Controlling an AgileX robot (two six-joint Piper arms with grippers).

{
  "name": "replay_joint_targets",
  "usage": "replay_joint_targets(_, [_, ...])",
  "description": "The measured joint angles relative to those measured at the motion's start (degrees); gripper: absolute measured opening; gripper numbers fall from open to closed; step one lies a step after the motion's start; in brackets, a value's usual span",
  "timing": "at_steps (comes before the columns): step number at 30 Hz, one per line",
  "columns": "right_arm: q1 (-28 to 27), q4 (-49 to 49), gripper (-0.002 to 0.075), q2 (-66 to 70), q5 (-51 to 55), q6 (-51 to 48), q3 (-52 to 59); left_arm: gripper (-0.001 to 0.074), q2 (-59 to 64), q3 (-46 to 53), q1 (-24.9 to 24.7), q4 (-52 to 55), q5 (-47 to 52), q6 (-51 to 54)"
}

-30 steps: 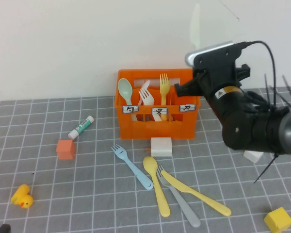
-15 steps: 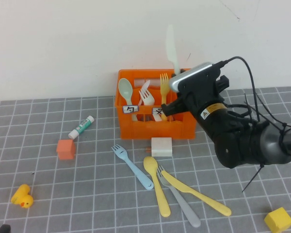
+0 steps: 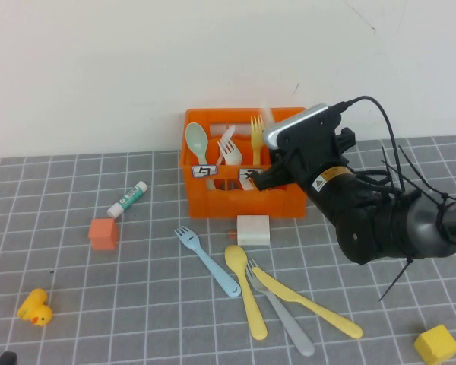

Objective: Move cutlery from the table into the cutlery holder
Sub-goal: Place the knife on the box, then pick up the knife

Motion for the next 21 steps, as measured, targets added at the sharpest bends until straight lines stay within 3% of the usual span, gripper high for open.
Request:
replay_joint_targets(6, [0.0, 0.25, 0.0347, 0.0, 3.75, -4.16, 0.0, 0.0, 0.0, 0.0, 0.0, 0.04, 0.0, 0.0])
replay_joint_targets(11, [0.0, 1.16, 0.0347, -2.22, 6.41, -5.82, 0.09, 0.0, 0.0, 0.0, 0.0, 0.13, 0.0, 0.0])
replay_joint_targets(14, [0.0, 1.3, 0.0328, -8.03, 13.29, -6.98, 0.09, 0.0, 0.0, 0.0, 0.0, 0.13, 0.0, 0.0])
replay_joint_targets(18, [0.0, 0.59, 0.0227, -17.84, 30.49, -7.76, 0.09, 0.0, 0.0, 0.0, 0.0, 0.13, 0.0, 0.0])
replay_joint_targets(21, [0.0, -0.28, 0.0092, -24.72, 45.13, -10.07, 0.09, 0.0, 0.0, 0.0, 0.0, 0.13, 0.0, 0.0])
